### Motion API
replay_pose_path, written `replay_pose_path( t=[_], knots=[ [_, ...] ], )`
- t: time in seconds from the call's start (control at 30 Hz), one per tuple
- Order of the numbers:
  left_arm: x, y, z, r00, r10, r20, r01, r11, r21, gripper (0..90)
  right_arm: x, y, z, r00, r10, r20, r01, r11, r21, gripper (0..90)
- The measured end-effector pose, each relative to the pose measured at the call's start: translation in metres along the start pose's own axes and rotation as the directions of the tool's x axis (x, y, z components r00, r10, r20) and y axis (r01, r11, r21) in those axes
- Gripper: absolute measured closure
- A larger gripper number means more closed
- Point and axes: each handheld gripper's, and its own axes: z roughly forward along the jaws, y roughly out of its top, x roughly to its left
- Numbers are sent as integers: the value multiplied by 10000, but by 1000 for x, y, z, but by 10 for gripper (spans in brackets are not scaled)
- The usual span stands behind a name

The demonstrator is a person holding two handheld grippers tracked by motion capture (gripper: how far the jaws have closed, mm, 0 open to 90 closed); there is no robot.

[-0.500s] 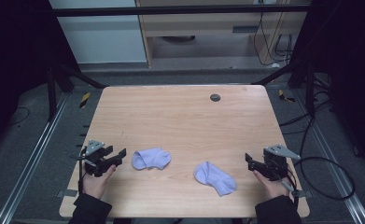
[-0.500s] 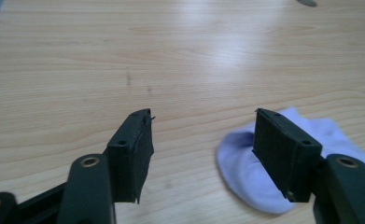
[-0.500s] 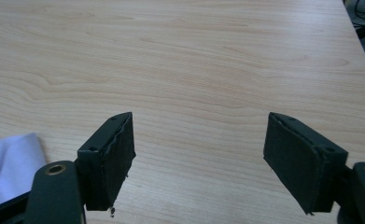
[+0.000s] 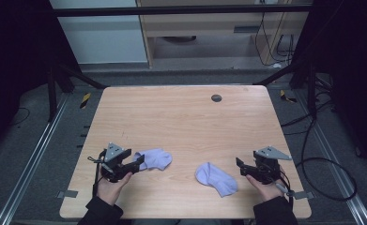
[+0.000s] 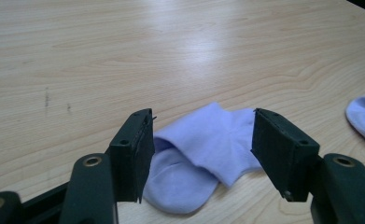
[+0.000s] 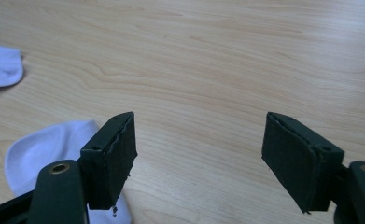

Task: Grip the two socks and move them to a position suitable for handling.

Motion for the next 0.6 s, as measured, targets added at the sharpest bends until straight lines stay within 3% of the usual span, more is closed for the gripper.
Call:
replay_pose_path(
  t=[0.23,0.6],
  knots=[
    [-13,5,0,9997,73,229,-74,10000,41,410,12,1,0,9989,-380,-292,383,9992,100,283],
    [-48,8,7,9943,709,791,-725,9972,177,427,26,-10,-8,9931,-712,-931,744,9968,306,297]
  ],
)
